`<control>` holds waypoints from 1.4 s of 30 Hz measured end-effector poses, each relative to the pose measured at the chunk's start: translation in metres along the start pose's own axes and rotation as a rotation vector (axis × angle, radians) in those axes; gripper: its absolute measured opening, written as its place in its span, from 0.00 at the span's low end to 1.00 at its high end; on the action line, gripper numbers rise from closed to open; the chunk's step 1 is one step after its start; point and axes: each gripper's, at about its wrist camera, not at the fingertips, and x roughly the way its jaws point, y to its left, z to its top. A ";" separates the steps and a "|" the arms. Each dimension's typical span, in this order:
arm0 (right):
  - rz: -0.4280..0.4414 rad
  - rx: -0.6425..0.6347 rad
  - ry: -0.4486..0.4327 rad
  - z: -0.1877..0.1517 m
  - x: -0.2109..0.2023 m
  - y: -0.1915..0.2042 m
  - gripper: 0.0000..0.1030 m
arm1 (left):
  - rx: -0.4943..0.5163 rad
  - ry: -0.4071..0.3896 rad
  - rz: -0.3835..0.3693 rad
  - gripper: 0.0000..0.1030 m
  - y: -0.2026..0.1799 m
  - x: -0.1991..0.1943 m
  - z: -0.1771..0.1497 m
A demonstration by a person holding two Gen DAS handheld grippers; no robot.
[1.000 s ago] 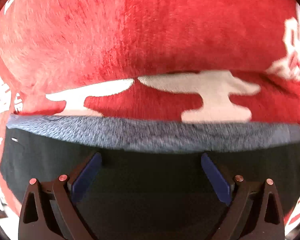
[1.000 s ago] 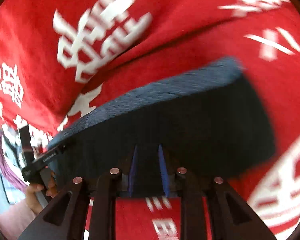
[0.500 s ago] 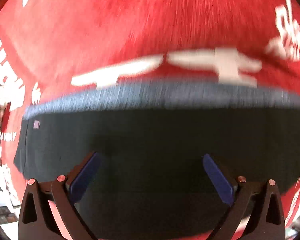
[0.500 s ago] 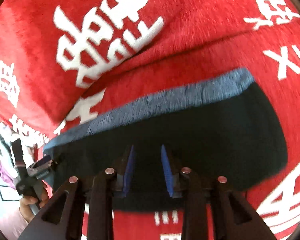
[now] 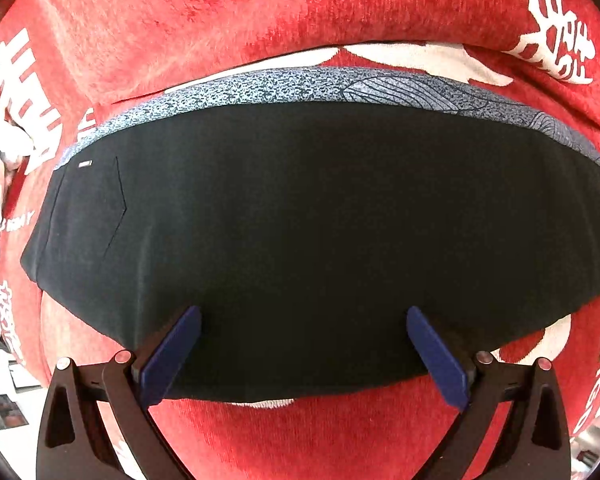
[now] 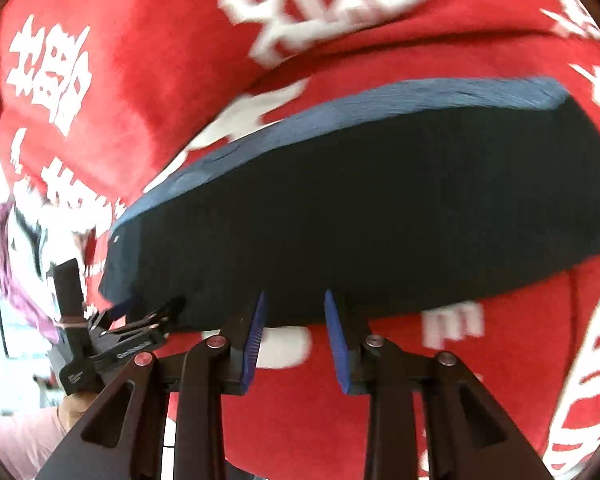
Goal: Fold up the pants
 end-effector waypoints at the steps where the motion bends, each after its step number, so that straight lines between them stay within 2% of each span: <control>1: 0.003 -0.034 0.009 0.001 0.009 0.011 0.34 | -0.004 -0.001 0.001 1.00 -0.015 -0.005 -0.008; 3: -0.052 -0.110 0.064 0.000 0.034 0.027 0.43 | -0.007 -0.004 0.003 1.00 -0.025 -0.013 -0.013; 4: -0.089 -0.134 0.085 -0.002 0.042 0.029 0.44 | -0.007 -0.004 0.003 1.00 -0.024 -0.010 -0.012; 6: -0.108 -0.157 0.060 -0.006 0.043 0.034 0.45 | -0.008 -0.001 0.004 1.00 -0.022 -0.009 -0.011; 11: -0.074 -0.081 0.095 -0.015 0.035 0.021 0.46 | -0.010 -0.005 -0.005 1.00 -0.019 -0.007 -0.008; 14: -0.123 -0.038 0.151 -0.023 0.042 0.018 0.47 | -0.001 -0.018 -0.017 1.00 -0.017 -0.006 -0.008; 16: -0.130 -0.032 0.123 -0.028 0.039 0.020 0.47 | 0.008 -0.022 -0.028 1.00 -0.016 -0.007 -0.008; 24: -0.157 0.030 0.122 -0.058 0.025 0.031 0.48 | 0.053 0.004 -0.027 1.00 -0.015 -0.020 -0.005; 26: -0.157 0.044 0.119 -0.066 0.020 0.037 0.50 | 0.065 0.006 -0.036 1.00 -0.014 -0.027 -0.007; 34: -0.170 0.092 0.088 -0.087 0.008 0.054 0.58 | 0.119 0.015 -0.062 1.00 -0.008 -0.048 -0.023; 42: -0.174 0.114 0.034 -0.103 -0.005 0.073 0.58 | 0.160 0.007 -0.074 1.00 -0.011 -0.069 -0.037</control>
